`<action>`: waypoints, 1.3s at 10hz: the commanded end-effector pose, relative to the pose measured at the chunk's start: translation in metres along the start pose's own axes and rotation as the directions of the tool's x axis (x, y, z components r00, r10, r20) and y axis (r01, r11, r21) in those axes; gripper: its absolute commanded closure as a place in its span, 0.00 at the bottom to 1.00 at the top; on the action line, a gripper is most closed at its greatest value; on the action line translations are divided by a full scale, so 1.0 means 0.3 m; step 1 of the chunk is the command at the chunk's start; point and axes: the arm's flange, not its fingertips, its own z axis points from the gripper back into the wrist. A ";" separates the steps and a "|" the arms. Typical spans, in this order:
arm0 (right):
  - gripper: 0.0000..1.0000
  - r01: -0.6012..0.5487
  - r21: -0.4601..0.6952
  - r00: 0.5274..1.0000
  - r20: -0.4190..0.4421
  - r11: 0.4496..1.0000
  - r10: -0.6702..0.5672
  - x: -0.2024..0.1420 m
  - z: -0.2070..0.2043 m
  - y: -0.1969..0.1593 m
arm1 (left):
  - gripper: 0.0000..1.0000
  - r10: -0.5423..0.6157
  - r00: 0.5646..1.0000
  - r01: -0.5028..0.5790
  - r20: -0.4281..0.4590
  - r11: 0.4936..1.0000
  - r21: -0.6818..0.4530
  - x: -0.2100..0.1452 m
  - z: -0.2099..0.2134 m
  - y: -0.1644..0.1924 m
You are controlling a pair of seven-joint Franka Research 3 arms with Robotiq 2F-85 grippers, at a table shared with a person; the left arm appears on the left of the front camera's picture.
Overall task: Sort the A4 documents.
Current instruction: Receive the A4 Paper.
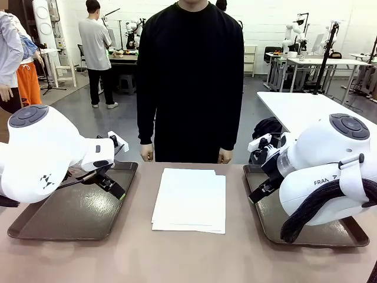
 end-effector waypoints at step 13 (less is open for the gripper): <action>0.00 0.113 0.502 0.992 -0.104 0.858 -0.070 0.193 0.526 -0.494 | 0.00 0.109 0.983 -0.070 0.147 0.967 -0.246 -0.311 0.550 0.326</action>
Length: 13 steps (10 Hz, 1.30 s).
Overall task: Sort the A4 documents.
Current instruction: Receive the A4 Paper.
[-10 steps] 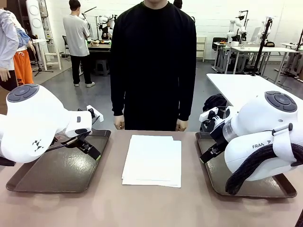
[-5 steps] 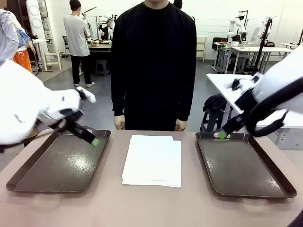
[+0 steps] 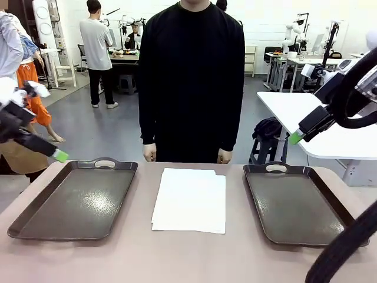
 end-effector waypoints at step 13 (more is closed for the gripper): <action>0.00 -0.173 0.208 0.893 0.445 0.963 0.065 -0.118 0.135 -0.208 | 0.00 0.171 0.983 -0.158 0.063 0.972 -0.177 0.019 0.104 0.198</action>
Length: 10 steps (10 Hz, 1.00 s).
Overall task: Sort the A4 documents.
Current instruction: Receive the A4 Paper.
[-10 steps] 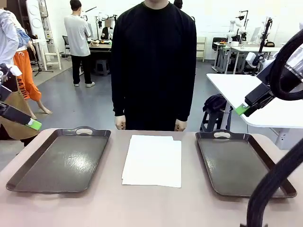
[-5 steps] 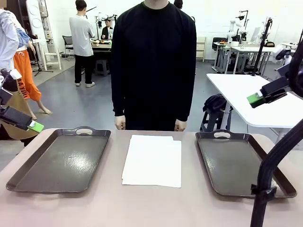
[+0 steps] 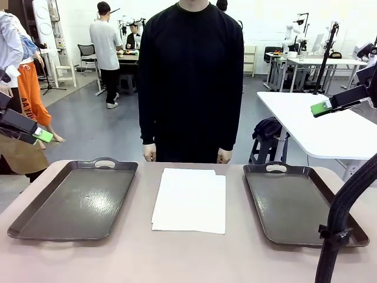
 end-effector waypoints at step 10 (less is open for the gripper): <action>0.00 -0.007 0.006 1.000 -0.023 1.000 0.007 -0.009 -0.035 -0.008 | 0.00 -0.036 0.999 0.036 0.015 0.999 -0.008 -0.021 0.007 0.001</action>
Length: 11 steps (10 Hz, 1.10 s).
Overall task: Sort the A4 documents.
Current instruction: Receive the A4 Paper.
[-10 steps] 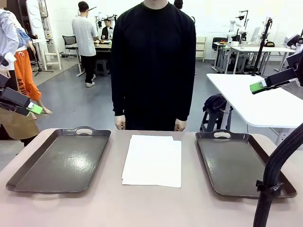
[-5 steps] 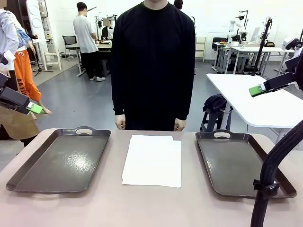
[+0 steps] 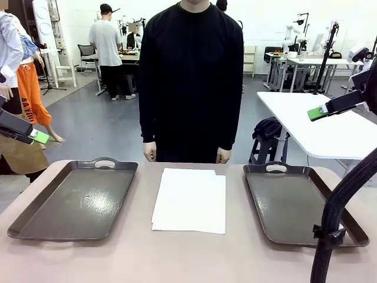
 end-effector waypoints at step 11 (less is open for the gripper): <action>0.00 0.000 0.002 1.000 0.001 1.000 0.000 -0.001 0.000 0.000 | 0.00 0.005 1.000 -0.005 0.003 1.000 -0.009 0.003 0.000 -0.002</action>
